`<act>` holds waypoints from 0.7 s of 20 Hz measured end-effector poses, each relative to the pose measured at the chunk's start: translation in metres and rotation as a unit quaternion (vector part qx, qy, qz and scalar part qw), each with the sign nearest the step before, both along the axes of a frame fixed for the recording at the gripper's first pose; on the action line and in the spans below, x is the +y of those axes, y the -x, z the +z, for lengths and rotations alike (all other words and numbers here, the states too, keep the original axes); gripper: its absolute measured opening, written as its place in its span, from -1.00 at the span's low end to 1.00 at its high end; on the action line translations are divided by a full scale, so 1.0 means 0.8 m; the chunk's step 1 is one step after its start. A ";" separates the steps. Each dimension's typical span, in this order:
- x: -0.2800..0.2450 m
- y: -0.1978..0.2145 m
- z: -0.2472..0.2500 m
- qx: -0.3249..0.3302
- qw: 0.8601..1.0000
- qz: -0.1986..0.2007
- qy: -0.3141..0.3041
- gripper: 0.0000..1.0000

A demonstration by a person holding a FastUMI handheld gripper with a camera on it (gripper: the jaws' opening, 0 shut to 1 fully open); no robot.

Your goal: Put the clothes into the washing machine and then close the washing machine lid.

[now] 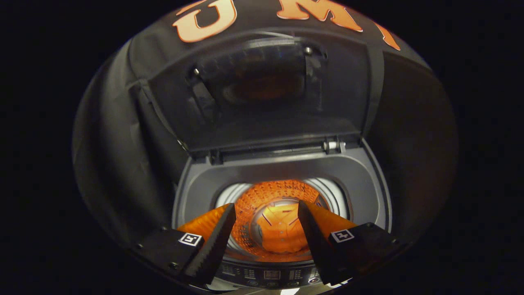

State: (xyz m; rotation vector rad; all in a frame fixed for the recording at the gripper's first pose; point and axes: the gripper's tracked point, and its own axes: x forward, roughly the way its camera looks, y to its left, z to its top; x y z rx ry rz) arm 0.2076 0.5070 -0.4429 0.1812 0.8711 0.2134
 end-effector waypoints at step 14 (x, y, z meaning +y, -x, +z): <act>-0.036 -0.069 0.278 -0.218 0.976 -0.004 -0.015 0.96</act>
